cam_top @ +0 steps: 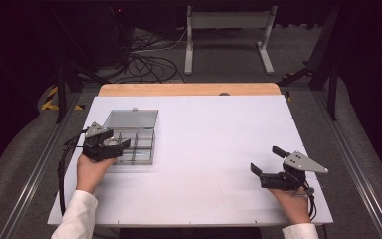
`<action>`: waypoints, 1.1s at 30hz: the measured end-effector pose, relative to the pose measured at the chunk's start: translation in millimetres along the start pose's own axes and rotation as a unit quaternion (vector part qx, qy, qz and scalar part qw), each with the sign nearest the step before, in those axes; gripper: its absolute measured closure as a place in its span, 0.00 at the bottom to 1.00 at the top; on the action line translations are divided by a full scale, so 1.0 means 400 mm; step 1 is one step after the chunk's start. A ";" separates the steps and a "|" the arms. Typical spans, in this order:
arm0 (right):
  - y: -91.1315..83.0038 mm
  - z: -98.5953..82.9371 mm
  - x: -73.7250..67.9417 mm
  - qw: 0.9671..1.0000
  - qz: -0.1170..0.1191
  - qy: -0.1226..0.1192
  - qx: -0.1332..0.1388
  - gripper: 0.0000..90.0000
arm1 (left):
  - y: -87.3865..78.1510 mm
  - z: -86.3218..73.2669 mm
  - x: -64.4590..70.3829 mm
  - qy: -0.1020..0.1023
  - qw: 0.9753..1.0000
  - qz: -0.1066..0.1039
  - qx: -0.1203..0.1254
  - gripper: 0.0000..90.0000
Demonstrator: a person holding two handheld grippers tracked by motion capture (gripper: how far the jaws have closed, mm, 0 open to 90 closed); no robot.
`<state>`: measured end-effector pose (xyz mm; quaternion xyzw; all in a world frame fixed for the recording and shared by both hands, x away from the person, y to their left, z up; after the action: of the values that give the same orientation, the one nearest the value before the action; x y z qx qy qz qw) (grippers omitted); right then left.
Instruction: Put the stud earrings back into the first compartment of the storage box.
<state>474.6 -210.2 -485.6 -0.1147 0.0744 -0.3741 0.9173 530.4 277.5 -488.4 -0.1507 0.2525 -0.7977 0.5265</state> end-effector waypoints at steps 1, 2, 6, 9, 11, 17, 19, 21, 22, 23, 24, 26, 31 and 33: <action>0.000 0.000 0.000 1.000 0.000 0.000 0.000 0.00 | -0.001 0.001 0.003 0.000 1.000 -0.001 0.002 0.21; 0.000 0.000 0.000 1.000 -0.001 0.001 0.000 0.00 | -0.001 0.001 0.008 -0.003 1.000 -0.004 0.003 0.20; -0.001 0.000 0.002 1.000 -0.004 0.004 0.001 0.00 | -0.005 0.002 0.017 0.001 1.000 -0.010 0.006 0.20; -0.002 0.000 0.005 1.000 -0.007 0.005 0.002 0.00 | -0.009 0.003 0.023 -0.001 1.000 -0.013 0.015 0.18; -0.003 0.000 0.005 1.000 -0.007 0.005 0.002 0.00 | -0.013 0.004 0.027 0.002 1.000 -0.014 0.024 0.17; -0.005 0.003 0.004 1.000 -0.006 0.008 0.007 0.00 | -0.018 0.000 0.036 0.002 0.999 -0.018 0.036 0.14; -0.005 0.003 0.004 1.000 -0.005 0.009 0.008 0.00 | -0.021 -0.001 0.038 0.008 0.999 -0.017 0.037 0.13; -0.006 0.004 0.004 1.000 -0.005 0.009 0.009 0.00 | -0.026 0.000 0.042 0.011 0.999 -0.017 0.043 0.13; -0.006 0.004 0.004 1.000 -0.005 0.009 0.009 0.00 | -0.029 0.002 0.044 0.013 0.999 -0.018 0.046 0.13; -0.005 0.004 0.004 1.000 -0.005 0.009 0.009 0.00 | -0.032 0.003 0.048 0.010 0.999 -0.020 0.049 0.13; -0.005 0.003 0.003 1.000 -0.004 0.008 0.009 0.00 | -0.034 0.004 0.050 0.012 0.998 -0.021 0.052 0.13; -0.005 0.003 0.003 1.000 -0.004 0.008 0.009 0.00 | -0.039 0.005 0.054 0.015 0.998 -0.021 0.058 0.13; -0.006 0.003 0.004 1.000 -0.006 0.009 0.010 0.00 | -0.049 0.003 0.062 0.018 0.997 -0.022 0.071 0.13; -0.005 0.003 0.004 1.000 -0.006 0.009 0.010 0.00 | -0.054 0.002 0.064 0.017 0.997 -0.021 0.077 0.13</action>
<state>474.6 -212.6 -483.8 -0.1031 0.0783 -0.3815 0.9153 504.0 260.6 -476.2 -0.1015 0.1963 -0.8283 0.5149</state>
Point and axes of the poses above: each handheld gripper's, and its own axes: y roughly forward along the jaws, z roughly out of its top, x roughly to its right, the point moved 7 cm from there along y, roughly forward along the jaws, and after that the axes turned 8 degrees about z, right-handed, at the moved point
